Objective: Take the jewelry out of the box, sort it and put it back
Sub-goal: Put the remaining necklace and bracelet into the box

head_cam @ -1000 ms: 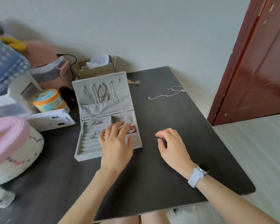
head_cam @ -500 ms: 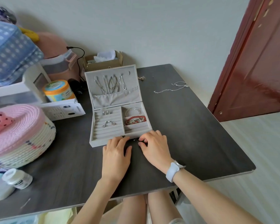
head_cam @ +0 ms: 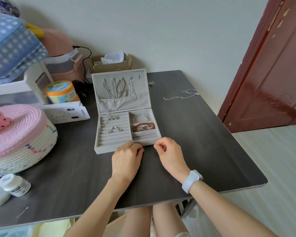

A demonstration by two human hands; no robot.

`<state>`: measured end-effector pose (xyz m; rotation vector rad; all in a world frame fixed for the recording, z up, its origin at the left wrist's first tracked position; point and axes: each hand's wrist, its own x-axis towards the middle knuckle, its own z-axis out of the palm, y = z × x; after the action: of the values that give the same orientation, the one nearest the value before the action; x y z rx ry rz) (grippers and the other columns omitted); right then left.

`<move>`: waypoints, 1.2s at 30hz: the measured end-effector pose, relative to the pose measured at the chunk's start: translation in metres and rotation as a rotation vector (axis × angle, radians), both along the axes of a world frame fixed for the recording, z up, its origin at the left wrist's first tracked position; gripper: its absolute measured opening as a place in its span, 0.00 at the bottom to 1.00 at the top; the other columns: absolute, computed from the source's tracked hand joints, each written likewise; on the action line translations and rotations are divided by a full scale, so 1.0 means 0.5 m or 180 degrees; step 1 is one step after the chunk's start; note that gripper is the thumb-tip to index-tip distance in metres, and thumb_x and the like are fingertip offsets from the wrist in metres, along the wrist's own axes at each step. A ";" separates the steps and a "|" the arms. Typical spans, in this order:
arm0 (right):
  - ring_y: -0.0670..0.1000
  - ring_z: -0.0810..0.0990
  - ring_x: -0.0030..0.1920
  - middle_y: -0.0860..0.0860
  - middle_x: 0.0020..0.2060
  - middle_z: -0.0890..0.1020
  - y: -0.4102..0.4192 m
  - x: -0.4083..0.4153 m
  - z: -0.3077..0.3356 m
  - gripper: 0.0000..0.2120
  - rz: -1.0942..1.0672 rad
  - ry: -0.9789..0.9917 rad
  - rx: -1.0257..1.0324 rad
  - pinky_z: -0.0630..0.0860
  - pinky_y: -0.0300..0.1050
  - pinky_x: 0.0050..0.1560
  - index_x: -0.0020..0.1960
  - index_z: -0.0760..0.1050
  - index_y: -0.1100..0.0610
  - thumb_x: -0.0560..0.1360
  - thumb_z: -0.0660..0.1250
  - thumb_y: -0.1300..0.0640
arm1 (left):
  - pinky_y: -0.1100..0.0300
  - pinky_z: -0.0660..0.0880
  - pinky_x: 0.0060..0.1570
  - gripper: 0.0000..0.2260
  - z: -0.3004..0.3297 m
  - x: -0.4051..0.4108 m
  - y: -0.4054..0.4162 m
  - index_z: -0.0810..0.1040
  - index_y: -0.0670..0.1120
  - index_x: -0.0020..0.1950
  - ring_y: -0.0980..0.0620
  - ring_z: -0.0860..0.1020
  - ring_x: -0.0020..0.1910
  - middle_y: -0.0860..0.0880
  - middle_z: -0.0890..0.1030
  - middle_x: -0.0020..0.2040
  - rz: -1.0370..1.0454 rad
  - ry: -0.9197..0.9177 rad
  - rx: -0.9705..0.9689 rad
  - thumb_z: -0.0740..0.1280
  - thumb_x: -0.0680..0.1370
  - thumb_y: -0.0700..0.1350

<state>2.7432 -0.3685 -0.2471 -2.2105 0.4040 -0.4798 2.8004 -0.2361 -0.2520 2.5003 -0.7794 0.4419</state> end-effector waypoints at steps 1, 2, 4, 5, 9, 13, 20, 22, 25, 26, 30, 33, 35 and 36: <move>0.49 0.74 0.41 0.50 0.39 0.78 -0.004 -0.003 0.003 0.04 0.0006 -0.0005 0.0053 0.69 0.38 0.44 0.43 0.76 0.59 0.75 0.63 0.61 | 0.62 0.65 0.30 0.04 0.000 -0.002 0.000 0.81 0.46 0.37 0.45 0.77 0.29 0.50 0.80 0.34 0.0003 0.0034 -0.0019 0.74 0.68 0.40; 0.48 0.74 0.40 0.50 0.38 0.78 -0.010 -0.007 0.006 0.04 0.0018 -0.0009 0.0090 0.70 0.38 0.44 0.44 0.76 0.59 0.75 0.64 0.61 | 0.63 0.65 0.30 0.04 0.000 -0.005 0.001 0.81 0.46 0.36 0.45 0.76 0.28 0.50 0.79 0.34 -0.0013 0.0036 -0.0019 0.74 0.68 0.40; 0.46 0.75 0.38 0.48 0.37 0.79 -0.029 -0.017 0.009 0.04 0.0062 0.0026 0.0096 0.70 0.34 0.42 0.44 0.77 0.59 0.75 0.64 0.59 | 0.64 0.65 0.28 0.06 0.004 -0.014 -0.002 0.80 0.47 0.35 0.48 0.75 0.26 0.51 0.78 0.32 -0.0107 -0.0036 0.0003 0.76 0.66 0.40; 0.44 0.75 0.37 0.47 0.37 0.79 -0.044 -0.022 0.011 0.04 0.0064 0.0062 0.0093 0.70 0.32 0.41 0.44 0.77 0.59 0.75 0.65 0.59 | 0.64 0.65 0.27 0.07 0.010 -0.018 -0.008 0.79 0.48 0.35 0.50 0.74 0.25 0.52 0.77 0.31 -0.0183 -0.0078 -0.0006 0.77 0.65 0.40; 0.42 0.76 0.38 0.46 0.36 0.79 -0.137 -0.029 0.022 0.03 -0.0224 0.0052 0.0256 0.69 0.24 0.40 0.44 0.78 0.58 0.74 0.66 0.60 | 0.63 0.68 0.29 0.06 0.043 -0.008 -0.074 0.79 0.47 0.37 0.51 0.73 0.26 0.53 0.75 0.31 -0.0637 -0.0077 -0.0394 0.75 0.68 0.40; 0.42 0.77 0.39 0.49 0.38 0.81 -0.249 -0.007 0.036 0.04 -0.0716 -0.0164 0.0254 0.68 0.20 0.40 0.47 0.79 0.60 0.74 0.66 0.64 | 0.59 0.71 0.34 0.02 0.089 0.047 -0.200 0.80 0.47 0.41 0.52 0.73 0.32 0.55 0.71 0.34 -0.0860 0.0281 -0.0644 0.69 0.73 0.43; 0.55 0.76 0.46 0.55 0.42 0.82 -0.392 0.118 0.014 0.05 -0.1296 -0.0148 -0.0132 0.66 0.40 0.43 0.42 0.81 0.60 0.73 0.66 0.63 | 0.59 0.71 0.46 0.05 0.062 0.188 -0.415 0.80 0.47 0.44 0.53 0.72 0.40 0.55 0.70 0.38 -0.0883 0.0945 -0.0549 0.65 0.76 0.45; 0.57 0.75 0.48 0.55 0.42 0.83 -0.427 0.162 0.007 0.05 -0.1423 -0.0011 -0.0233 0.68 0.45 0.46 0.41 0.81 0.59 0.73 0.67 0.60 | 0.59 0.71 0.47 0.05 0.043 0.220 -0.463 0.80 0.47 0.46 0.52 0.73 0.43 0.53 0.71 0.41 -0.0947 0.1031 -0.0454 0.65 0.76 0.45; 0.58 0.73 0.52 0.55 0.46 0.81 -0.478 0.220 0.005 0.06 -0.1554 0.0166 -0.0287 0.69 0.49 0.48 0.43 0.81 0.56 0.74 0.65 0.58 | 0.59 0.71 0.48 0.05 0.018 0.266 -0.526 0.81 0.48 0.48 0.50 0.74 0.47 0.52 0.70 0.44 -0.1035 0.1119 -0.0357 0.65 0.76 0.45; 0.58 0.73 0.53 0.55 0.47 0.80 -0.494 0.237 0.003 0.06 -0.1600 0.0221 -0.0291 0.69 0.48 0.48 0.44 0.81 0.55 0.74 0.65 0.57 | 0.58 0.71 0.48 0.05 0.013 0.280 -0.543 0.81 0.48 0.48 0.50 0.74 0.48 0.51 0.71 0.45 -0.1043 0.1138 -0.0352 0.65 0.76 0.44; 0.60 0.74 0.53 0.56 0.48 0.80 -0.546 0.285 -0.010 0.07 -0.1705 0.0305 -0.0154 0.71 0.49 0.49 0.44 0.82 0.54 0.74 0.64 0.58 | 0.56 0.68 0.52 0.05 0.006 0.320 -0.603 0.82 0.48 0.45 0.48 0.74 0.48 0.48 0.72 0.45 -0.1062 0.1039 -0.0467 0.66 0.76 0.42; 0.61 0.75 0.52 0.56 0.46 0.83 -0.561 0.302 -0.019 0.07 -0.1770 0.0150 0.0198 0.74 0.52 0.52 0.41 0.83 0.55 0.72 0.66 0.58 | 0.55 0.67 0.54 0.06 0.002 0.335 -0.633 0.82 0.48 0.46 0.49 0.73 0.49 0.48 0.73 0.46 -0.1051 0.0922 -0.0474 0.65 0.76 0.42; 0.61 0.76 0.52 0.56 0.46 0.83 -0.561 0.303 -0.021 0.06 -0.1811 0.0135 0.0258 0.74 0.54 0.52 0.41 0.83 0.54 0.72 0.67 0.58 | 0.58 0.63 0.51 0.06 -0.001 0.342 -0.644 0.82 0.49 0.46 0.49 0.72 0.50 0.50 0.71 0.45 -0.0999 0.0887 -0.0429 0.65 0.76 0.44; 0.61 0.76 0.51 0.55 0.46 0.83 -0.559 0.302 -0.020 0.06 -0.1823 0.0155 0.0217 0.75 0.54 0.52 0.41 0.83 0.54 0.72 0.67 0.58 | 0.59 0.61 0.50 0.06 -0.002 0.345 -0.647 0.82 0.50 0.47 0.49 0.72 0.50 0.50 0.70 0.45 -0.0972 0.0867 -0.0407 0.64 0.77 0.44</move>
<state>2.8944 -0.6482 -0.2573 -2.0239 1.0748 -0.6991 2.9728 -0.5599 -0.2530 2.2118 -0.9661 0.0411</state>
